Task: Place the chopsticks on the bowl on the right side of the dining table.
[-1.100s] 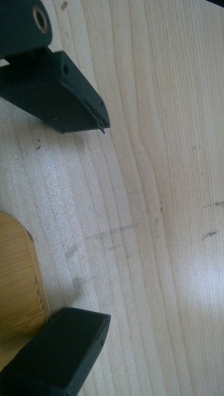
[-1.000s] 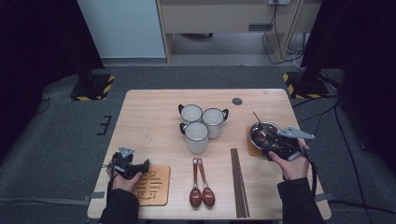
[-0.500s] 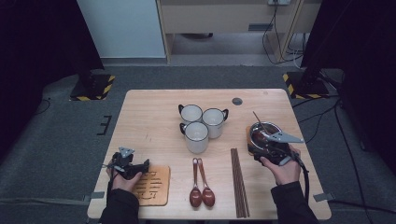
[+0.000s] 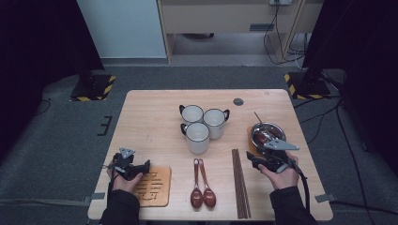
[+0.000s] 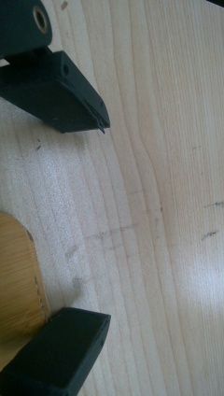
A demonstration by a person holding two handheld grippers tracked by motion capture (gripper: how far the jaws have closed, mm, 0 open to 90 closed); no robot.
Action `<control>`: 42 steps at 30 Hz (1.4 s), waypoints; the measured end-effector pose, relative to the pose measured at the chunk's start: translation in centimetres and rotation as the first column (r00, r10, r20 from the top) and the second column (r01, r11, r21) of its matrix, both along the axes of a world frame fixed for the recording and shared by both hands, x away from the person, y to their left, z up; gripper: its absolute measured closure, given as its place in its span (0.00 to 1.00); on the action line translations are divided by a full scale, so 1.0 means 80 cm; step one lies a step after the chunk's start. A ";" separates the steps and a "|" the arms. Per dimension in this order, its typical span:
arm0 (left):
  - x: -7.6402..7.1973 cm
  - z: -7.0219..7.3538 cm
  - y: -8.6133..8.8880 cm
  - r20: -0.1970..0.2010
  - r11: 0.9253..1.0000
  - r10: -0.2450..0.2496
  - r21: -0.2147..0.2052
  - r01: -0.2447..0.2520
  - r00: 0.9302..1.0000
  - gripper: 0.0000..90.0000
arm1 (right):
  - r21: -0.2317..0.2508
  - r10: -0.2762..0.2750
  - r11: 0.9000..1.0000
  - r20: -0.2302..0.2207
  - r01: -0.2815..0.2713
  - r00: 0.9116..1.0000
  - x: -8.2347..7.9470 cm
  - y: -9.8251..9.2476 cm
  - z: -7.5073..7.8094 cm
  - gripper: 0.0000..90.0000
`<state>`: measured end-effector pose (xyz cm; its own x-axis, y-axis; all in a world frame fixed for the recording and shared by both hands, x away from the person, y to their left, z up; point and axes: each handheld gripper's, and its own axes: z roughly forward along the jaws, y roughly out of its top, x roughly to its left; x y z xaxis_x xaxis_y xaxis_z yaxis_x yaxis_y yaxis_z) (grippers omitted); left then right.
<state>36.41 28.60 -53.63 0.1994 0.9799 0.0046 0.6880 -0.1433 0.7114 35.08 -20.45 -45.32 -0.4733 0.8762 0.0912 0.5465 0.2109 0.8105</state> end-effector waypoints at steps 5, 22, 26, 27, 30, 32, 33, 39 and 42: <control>0.000 0.000 0.000 0.000 1.000 0.000 0.000 0.000 1.000 0.06 | -0.007 0.001 1.000 -0.019 -0.001 1.000 -0.005 0.002 -0.008 0.57; 0.000 0.000 0.000 0.000 1.000 0.000 0.000 0.000 1.000 0.06 | -0.029 0.004 1.000 -0.060 -0.005 0.998 -0.024 0.004 -0.034 0.59; 0.000 0.000 0.000 0.000 1.000 0.000 0.000 0.000 1.000 0.06 | -0.031 0.001 1.000 -0.069 -0.003 0.998 -0.027 0.003 -0.040 0.58; 0.000 0.000 0.000 0.000 1.000 0.000 0.000 0.000 1.000 0.06 | -0.033 0.001 0.999 -0.071 -0.003 0.997 -0.028 0.003 -0.041 0.58; 0.000 0.000 0.000 0.000 1.000 0.000 0.000 0.000 1.000 0.06 | -0.036 0.002 0.999 -0.077 -0.005 0.997 -0.029 0.003 -0.045 0.59; 0.000 0.000 0.000 0.000 1.000 0.000 0.000 0.000 1.000 0.06 | -0.036 0.004 0.999 -0.085 -0.007 0.996 -0.029 0.004 -0.048 0.59; 0.000 0.000 0.000 0.000 1.000 0.000 0.000 0.000 1.000 0.06 | -0.040 0.008 0.999 -0.088 -0.012 0.996 -0.028 0.004 -0.049 0.59; 0.000 0.000 0.000 0.000 1.000 0.000 0.000 0.000 1.000 0.06 | -0.050 0.017 0.999 -0.113 -0.022 0.993 -0.027 0.008 -0.058 0.59; 0.000 0.000 0.000 0.000 1.000 0.000 0.000 0.000 1.000 0.06 | -0.050 0.014 0.999 -0.122 -0.020 0.992 -0.026 0.009 -0.062 0.59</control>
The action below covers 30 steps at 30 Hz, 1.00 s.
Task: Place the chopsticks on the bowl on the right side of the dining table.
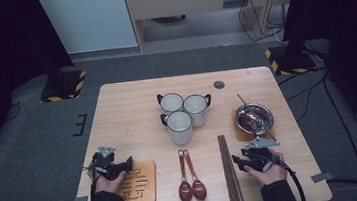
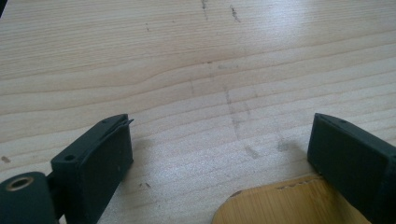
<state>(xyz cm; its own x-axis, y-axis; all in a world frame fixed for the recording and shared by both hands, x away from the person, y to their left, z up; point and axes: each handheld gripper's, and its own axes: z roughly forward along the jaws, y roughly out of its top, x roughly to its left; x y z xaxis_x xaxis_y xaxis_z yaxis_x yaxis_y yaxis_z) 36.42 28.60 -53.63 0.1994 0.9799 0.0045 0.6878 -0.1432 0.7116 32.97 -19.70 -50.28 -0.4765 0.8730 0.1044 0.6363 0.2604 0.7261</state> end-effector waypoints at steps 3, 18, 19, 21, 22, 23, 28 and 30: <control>0.000 0.000 0.000 0.000 1.000 0.000 0.000 0.000 1.000 0.06 | -0.001 0.003 1.000 -0.009 -0.003 1.000 0.001 0.000 -0.003 0.60; 0.000 0.000 0.000 0.000 1.000 0.000 0.000 0.000 1.000 0.06 | -0.028 0.027 0.999 -0.055 -0.029 0.998 0.002 0.009 -0.019 0.62; 0.000 0.000 0.000 0.000 1.000 0.000 0.000 0.000 1.000 0.06 | -0.029 0.029 0.999 -0.060 -0.030 0.998 0.002 0.009 -0.020 0.63; 0.000 0.000 0.000 0.000 1.000 0.000 0.000 0.000 1.000 0.06 | -0.031 0.032 0.999 -0.060 -0.034 0.998 0.002 0.010 -0.021 0.63; 0.000 0.000 0.000 0.000 1.000 0.000 0.000 0.000 1.000 0.06 | -0.035 0.036 0.999 -0.063 -0.038 0.997 0.002 0.010 -0.021 0.63; 0.000 0.000 0.000 0.000 1.000 0.000 0.000 0.000 1.000 0.06 | -0.034 0.036 0.999 -0.065 -0.038 0.997 0.002 0.011 -0.022 0.63; 0.000 0.000 0.000 0.000 1.000 0.000 0.000 0.000 1.000 0.06 | -0.042 0.040 0.998 -0.070 -0.043 0.997 0.002 0.013 -0.024 0.64; 0.000 0.000 0.000 0.000 1.000 0.000 0.000 0.000 1.000 0.06 | -0.043 0.041 0.998 -0.072 -0.045 0.997 0.002 0.012 -0.024 0.66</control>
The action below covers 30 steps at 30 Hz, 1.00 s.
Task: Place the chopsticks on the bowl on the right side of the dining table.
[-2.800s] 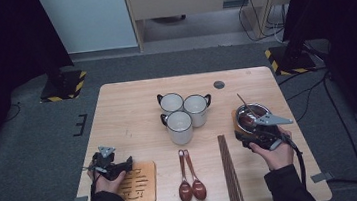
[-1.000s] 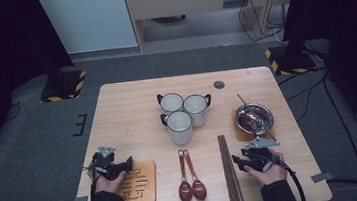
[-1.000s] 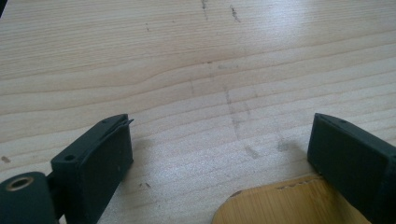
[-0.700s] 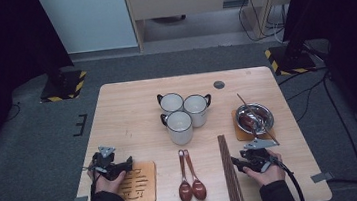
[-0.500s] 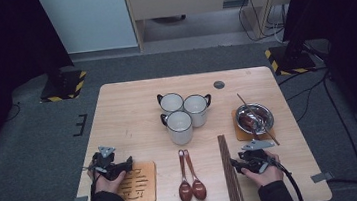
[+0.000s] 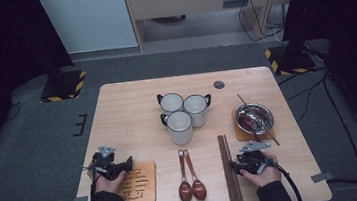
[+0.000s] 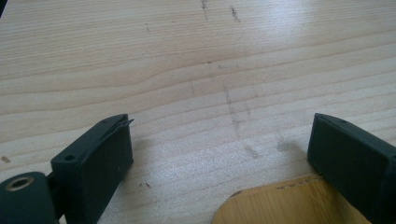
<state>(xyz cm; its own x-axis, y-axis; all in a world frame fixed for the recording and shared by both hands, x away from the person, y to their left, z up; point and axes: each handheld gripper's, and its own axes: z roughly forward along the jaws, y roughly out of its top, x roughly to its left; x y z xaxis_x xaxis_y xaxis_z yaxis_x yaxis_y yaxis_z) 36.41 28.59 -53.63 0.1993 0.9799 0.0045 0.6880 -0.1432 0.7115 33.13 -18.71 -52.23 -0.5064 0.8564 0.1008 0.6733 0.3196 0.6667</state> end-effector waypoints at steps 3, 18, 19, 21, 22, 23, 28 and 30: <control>0.000 0.000 0.000 0.000 1.000 0.000 0.000 0.000 1.000 0.06 | -0.005 0.000 1.000 0.005 0.000 1.000 0.000 -0.001 0.000 0.69; 0.000 0.000 0.000 0.000 1.000 0.000 0.000 0.000 1.000 0.06 | -0.036 -0.014 0.999 0.002 0.014 1.000 0.000 -0.008 0.001 0.82; 0.000 0.000 0.000 0.000 1.000 0.000 0.000 0.000 1.000 0.06 | -0.038 -0.016 0.999 0.001 0.016 1.000 0.000 -0.009 0.002 0.83; 0.000 0.000 0.000 0.000 1.000 0.000 0.000 0.000 1.000 0.06 | -0.038 -0.019 0.999 0.000 0.019 1.000 0.000 -0.010 0.002 0.84; 0.000 0.000 0.000 0.000 1.000 0.000 0.000 0.000 1.000 0.06 | -0.037 -0.021 0.999 0.002 0.022 1.000 0.000 -0.011 0.002 0.85; 0.000 0.000 0.000 0.000 1.000 0.000 0.000 0.000 1.000 0.06 | -0.037 -0.020 0.999 0.000 0.020 1.000 0.000 -0.011 0.002 0.86; 0.000 0.000 0.000 0.000 1.000 0.000 0.000 0.000 1.000 0.06 | -0.038 -0.029 0.999 -0.006 0.029 1.000 0.001 -0.014 0.002 0.88; 0.000 0.000 0.000 0.000 1.000 0.000 0.000 0.000 1.000 0.06 | -0.037 -0.029 0.999 -0.010 0.029 1.000 0.001 -0.015 0.003 0.90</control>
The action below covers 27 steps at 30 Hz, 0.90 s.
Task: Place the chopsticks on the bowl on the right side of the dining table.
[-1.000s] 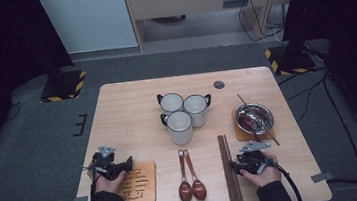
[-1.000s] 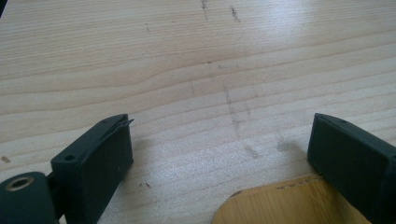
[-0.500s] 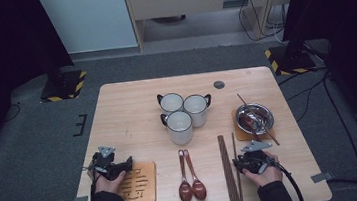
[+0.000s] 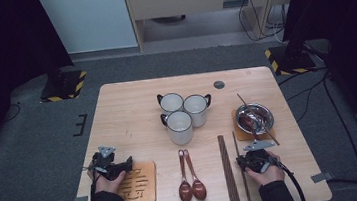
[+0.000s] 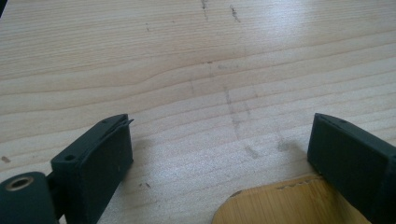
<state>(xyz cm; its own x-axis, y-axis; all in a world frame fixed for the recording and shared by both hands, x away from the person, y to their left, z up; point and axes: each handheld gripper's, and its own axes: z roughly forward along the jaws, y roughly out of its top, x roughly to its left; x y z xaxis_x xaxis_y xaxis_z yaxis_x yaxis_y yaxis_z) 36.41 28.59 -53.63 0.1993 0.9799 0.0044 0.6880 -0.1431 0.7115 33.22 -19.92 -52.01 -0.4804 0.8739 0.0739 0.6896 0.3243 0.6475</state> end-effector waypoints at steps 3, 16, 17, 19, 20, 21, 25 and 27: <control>0.000 0.000 0.000 0.000 1.000 0.000 0.000 0.000 1.000 0.06 | -0.001 0.000 1.000 -0.001 0.000 1.000 0.000 -0.001 0.001 0.92; 0.000 0.000 0.000 0.000 1.000 0.000 0.000 0.000 1.000 0.06 | -0.016 0.003 1.000 -0.013 -0.003 1.000 0.004 -0.015 0.002 0.95; 0.000 0.000 0.000 0.000 1.000 0.000 0.000 0.000 1.000 0.06 | -0.018 0.004 1.000 -0.013 -0.004 1.000 0.004 -0.016 0.002 0.95; 0.000 0.000 0.000 0.000 1.000 0.000 0.000 0.000 1.000 0.06 | -0.030 0.008 1.000 -0.009 -0.008 1.000 0.005 -0.017 0.003 0.95; 0.000 0.000 0.000 0.000 1.000 0.000 0.000 0.000 1.000 0.06 | -0.039 0.009 0.999 -0.006 -0.009 1.000 0.005 -0.017 0.003 0.95; 0.000 0.000 0.000 0.000 1.000 0.000 0.000 0.000 1.000 0.06 | -0.044 0.009 0.999 -0.002 -0.009 1.000 0.005 -0.018 0.003 0.95; 0.000 0.000 0.000 0.000 1.000 0.000 0.000 0.000 1.000 0.06 | -0.040 0.013 0.999 0.000 -0.013 1.000 0.005 -0.019 0.003 0.92; 0.000 0.000 0.000 0.000 1.000 0.000 0.000 0.000 1.000 0.06 | -0.022 0.008 1.000 0.000 -0.008 1.000 0.004 -0.019 0.003 0.86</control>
<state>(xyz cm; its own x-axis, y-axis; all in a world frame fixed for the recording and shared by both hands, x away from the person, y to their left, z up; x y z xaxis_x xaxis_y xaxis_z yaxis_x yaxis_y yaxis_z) 36.41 28.60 -53.63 0.1993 0.9799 0.0043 0.6880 -0.1430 0.7115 33.55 -21.45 -51.75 -0.4876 0.8714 0.0543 0.6867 0.3444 0.6401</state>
